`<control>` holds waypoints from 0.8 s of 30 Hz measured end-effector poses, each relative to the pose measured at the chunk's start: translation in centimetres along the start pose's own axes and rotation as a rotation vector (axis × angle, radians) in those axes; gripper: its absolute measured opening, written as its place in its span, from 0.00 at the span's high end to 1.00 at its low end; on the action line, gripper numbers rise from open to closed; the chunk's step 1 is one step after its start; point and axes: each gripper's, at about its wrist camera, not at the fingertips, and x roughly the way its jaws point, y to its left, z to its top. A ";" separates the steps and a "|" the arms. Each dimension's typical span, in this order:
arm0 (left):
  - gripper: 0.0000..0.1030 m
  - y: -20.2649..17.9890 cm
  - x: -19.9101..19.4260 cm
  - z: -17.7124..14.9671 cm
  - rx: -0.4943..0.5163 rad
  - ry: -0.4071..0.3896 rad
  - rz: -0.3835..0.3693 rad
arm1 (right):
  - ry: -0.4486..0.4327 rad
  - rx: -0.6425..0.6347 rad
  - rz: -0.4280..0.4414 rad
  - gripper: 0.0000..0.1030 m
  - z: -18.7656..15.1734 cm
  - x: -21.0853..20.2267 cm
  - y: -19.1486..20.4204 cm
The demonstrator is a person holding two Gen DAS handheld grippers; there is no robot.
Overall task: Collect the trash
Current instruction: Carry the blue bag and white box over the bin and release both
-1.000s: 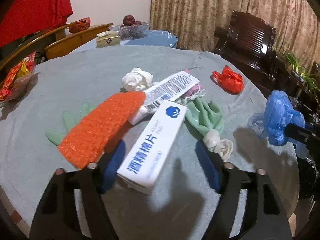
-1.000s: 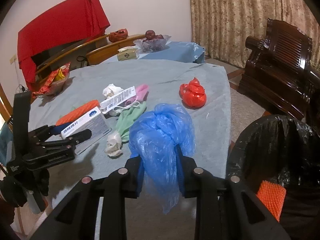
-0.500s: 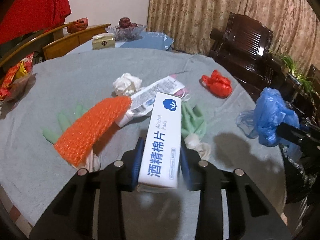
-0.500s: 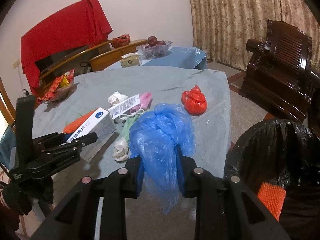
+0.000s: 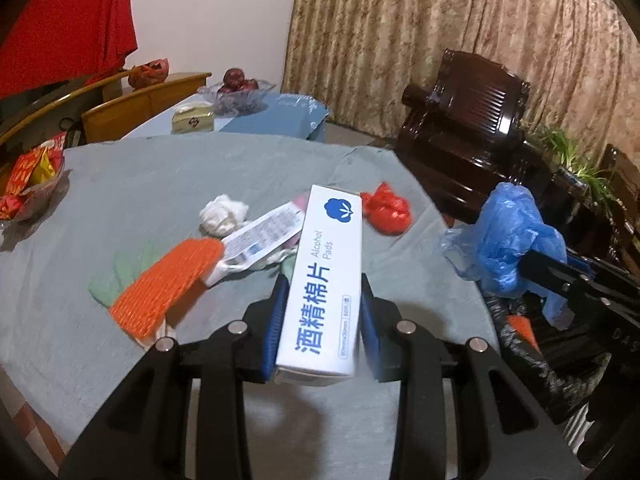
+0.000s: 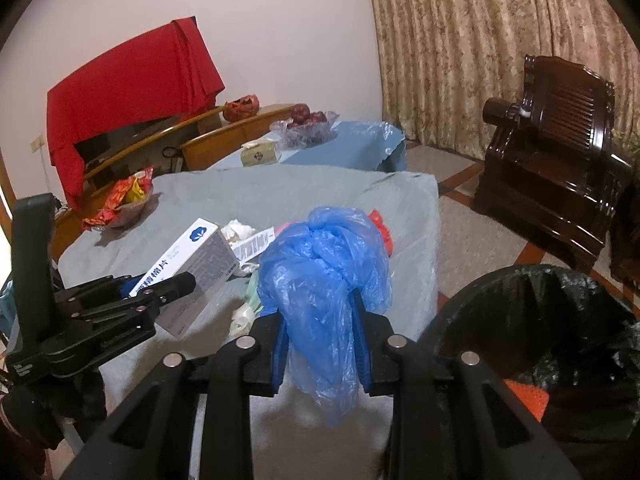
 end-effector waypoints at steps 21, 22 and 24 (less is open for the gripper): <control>0.69 -8.9 -0.7 2.1 0.076 -0.036 -0.117 | -0.060 0.051 -0.138 0.73 0.2 -6.4 -6.3; 0.69 -9.6 -0.7 2.2 0.085 -0.037 -0.125 | -0.062 0.055 -0.145 0.73 0.1 -6.7 -6.7; 0.69 -10.7 -0.7 2.2 0.101 -0.037 -0.144 | -0.071 0.069 -0.171 0.73 0.0 -7.5 -7.8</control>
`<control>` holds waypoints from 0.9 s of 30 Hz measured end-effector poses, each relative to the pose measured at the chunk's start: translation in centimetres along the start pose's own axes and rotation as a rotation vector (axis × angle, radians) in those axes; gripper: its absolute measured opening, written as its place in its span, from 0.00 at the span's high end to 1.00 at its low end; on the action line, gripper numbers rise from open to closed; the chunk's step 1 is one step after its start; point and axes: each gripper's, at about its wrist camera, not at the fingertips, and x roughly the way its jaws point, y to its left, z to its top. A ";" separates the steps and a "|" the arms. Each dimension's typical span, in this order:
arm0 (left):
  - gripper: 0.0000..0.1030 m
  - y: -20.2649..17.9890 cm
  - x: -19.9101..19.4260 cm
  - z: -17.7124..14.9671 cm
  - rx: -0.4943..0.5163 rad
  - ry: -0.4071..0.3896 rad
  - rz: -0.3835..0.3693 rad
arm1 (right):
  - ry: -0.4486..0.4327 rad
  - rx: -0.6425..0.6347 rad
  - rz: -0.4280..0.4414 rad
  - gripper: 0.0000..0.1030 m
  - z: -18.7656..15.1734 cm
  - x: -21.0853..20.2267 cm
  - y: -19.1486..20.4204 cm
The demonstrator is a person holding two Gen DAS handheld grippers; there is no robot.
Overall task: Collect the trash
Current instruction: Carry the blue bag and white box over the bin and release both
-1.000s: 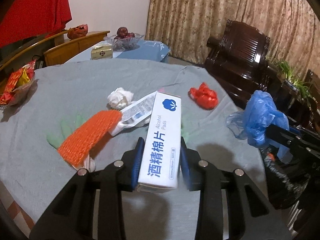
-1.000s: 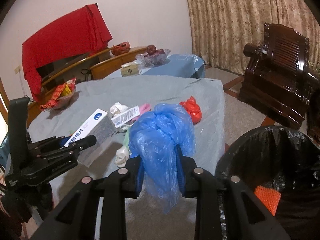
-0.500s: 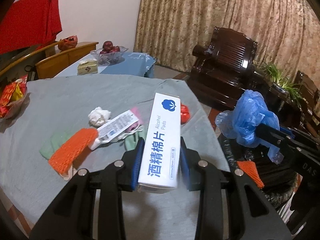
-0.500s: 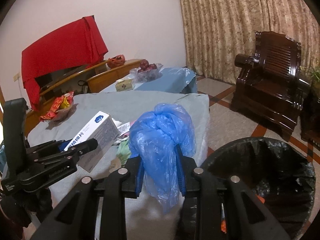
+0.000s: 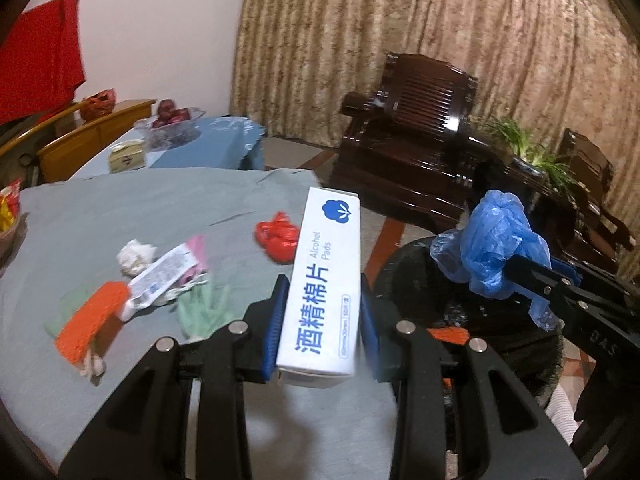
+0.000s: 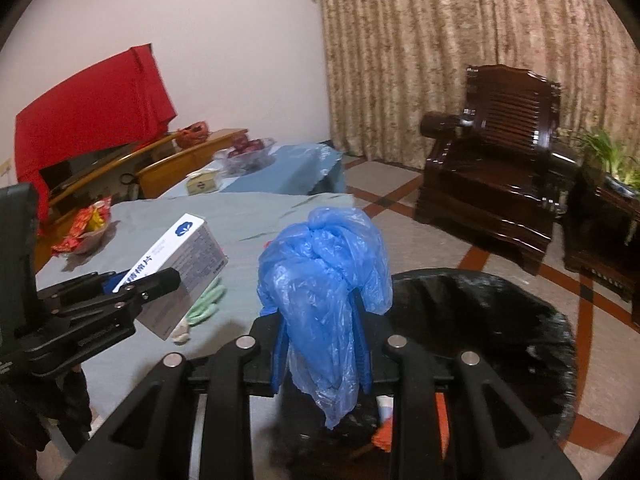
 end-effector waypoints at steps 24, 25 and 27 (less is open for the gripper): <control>0.70 -12.5 5.7 -0.1 0.176 0.051 -0.215 | 0.034 0.133 -0.239 0.73 -2.4 -2.0 -11.8; 0.70 -12.8 6.0 -0.2 0.178 0.056 -0.220 | 0.039 0.136 -0.241 0.73 -2.5 -1.9 -12.0; 0.70 -13.3 6.9 -0.2 0.179 0.073 -0.236 | 0.052 0.141 -0.251 0.71 -2.9 -1.6 -12.6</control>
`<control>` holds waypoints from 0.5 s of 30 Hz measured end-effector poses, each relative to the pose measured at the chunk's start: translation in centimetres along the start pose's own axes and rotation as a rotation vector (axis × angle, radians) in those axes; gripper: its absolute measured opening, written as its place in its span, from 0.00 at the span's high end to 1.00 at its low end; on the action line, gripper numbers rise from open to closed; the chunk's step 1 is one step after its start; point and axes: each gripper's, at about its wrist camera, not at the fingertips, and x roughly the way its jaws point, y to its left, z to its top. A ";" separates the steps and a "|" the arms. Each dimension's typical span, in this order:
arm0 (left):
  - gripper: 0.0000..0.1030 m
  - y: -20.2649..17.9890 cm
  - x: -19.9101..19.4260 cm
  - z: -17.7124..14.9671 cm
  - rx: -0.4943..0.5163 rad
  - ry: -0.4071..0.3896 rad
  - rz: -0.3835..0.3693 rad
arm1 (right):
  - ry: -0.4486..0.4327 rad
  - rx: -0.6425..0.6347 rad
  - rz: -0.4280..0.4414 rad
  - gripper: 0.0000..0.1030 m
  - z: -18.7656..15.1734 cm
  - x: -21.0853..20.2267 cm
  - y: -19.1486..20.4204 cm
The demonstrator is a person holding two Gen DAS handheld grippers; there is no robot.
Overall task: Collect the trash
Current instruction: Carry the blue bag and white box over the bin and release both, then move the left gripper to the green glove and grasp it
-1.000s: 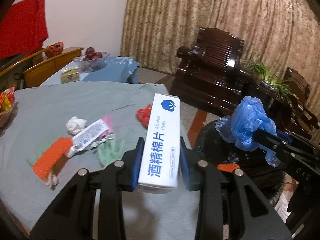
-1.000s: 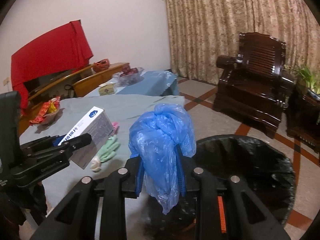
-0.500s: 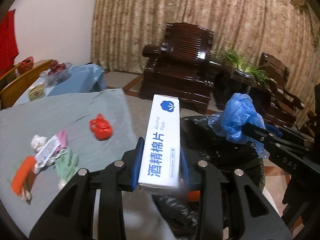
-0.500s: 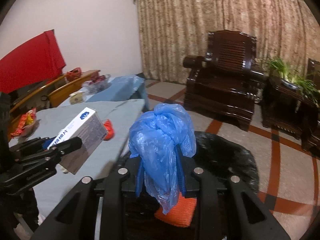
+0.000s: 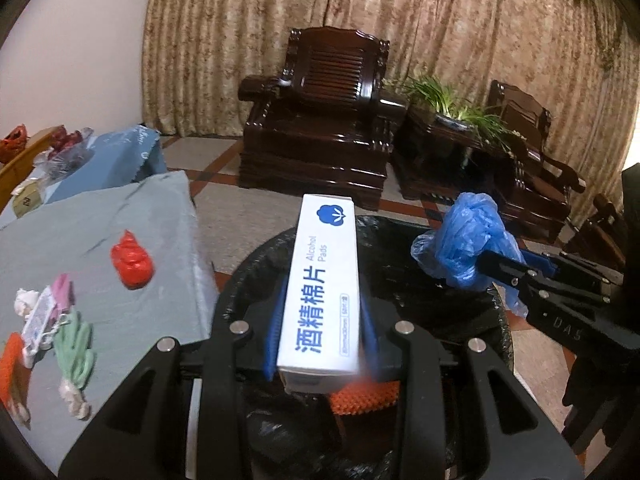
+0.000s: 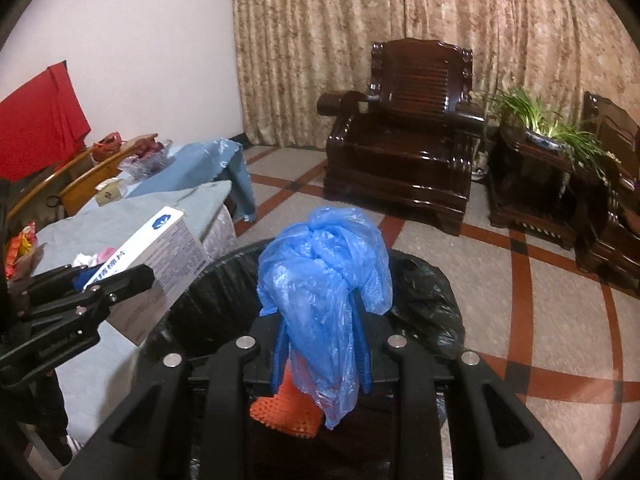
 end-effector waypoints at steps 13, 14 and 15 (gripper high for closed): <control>0.12 3.2 -0.4 -0.9 -0.075 -0.009 0.050 | -0.012 -0.010 -0.073 0.06 -0.6 0.2 -0.6; 0.12 3.8 -0.9 -1.1 -0.077 -0.014 0.074 | -0.013 -0.013 -0.063 0.06 -0.6 0.2 -0.2; 0.12 4.2 -1.2 -1.1 -0.079 -0.014 0.087 | -0.012 -0.016 -0.056 0.06 -0.5 0.3 0.0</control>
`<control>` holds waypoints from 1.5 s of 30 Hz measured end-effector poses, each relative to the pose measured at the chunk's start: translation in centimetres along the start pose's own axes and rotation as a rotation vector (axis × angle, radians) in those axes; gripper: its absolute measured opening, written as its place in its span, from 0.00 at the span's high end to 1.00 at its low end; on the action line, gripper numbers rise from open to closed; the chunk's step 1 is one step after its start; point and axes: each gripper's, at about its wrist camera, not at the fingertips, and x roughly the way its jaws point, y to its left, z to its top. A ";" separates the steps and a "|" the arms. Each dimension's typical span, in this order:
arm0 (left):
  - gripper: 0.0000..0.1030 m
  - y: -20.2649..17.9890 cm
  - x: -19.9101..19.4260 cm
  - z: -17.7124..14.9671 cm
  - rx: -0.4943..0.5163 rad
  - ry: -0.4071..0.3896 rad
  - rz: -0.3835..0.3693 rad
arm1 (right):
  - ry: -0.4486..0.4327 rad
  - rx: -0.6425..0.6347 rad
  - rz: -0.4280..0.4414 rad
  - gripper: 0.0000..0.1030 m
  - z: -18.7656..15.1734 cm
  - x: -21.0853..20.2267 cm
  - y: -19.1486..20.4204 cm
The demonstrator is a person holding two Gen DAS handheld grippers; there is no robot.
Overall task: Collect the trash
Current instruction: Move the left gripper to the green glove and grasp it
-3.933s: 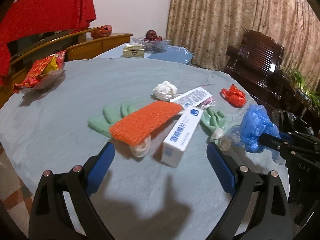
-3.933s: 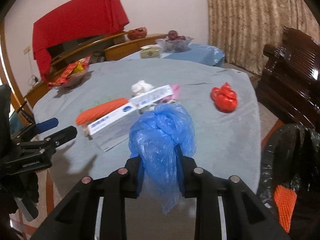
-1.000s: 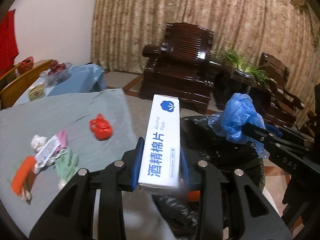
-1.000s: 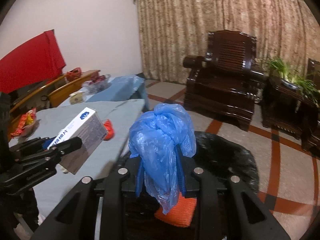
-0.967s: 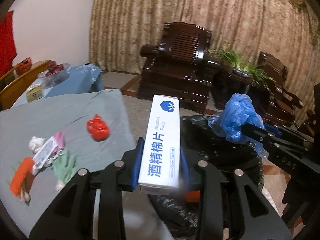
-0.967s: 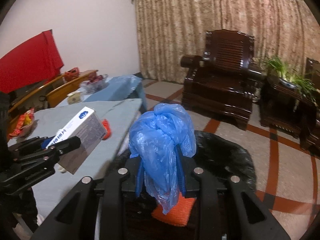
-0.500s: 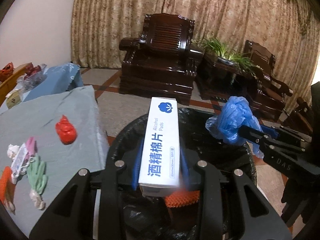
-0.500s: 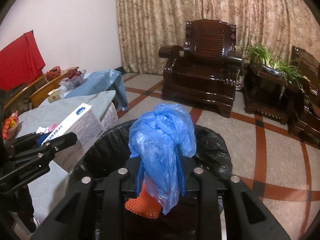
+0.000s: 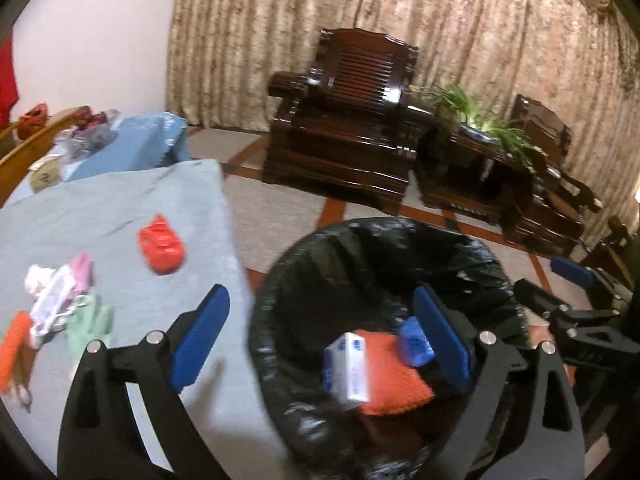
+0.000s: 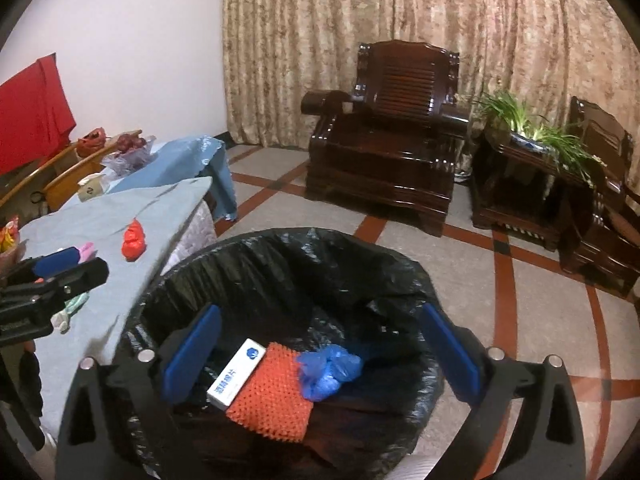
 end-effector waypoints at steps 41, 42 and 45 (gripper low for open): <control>0.36 20.6 -0.2 -6.6 -0.238 0.102 0.344 | -0.038 -0.176 0.292 0.08 0.8 5.8 19.1; 0.40 20.7 0.3 -6.7 -0.241 0.111 0.343 | -0.037 -0.183 0.291 0.08 0.8 6.0 19.2; 0.51 21.1 1.6 -7.1 -0.258 0.149 0.333 | -0.040 -0.199 0.288 0.09 0.9 6.2 19.5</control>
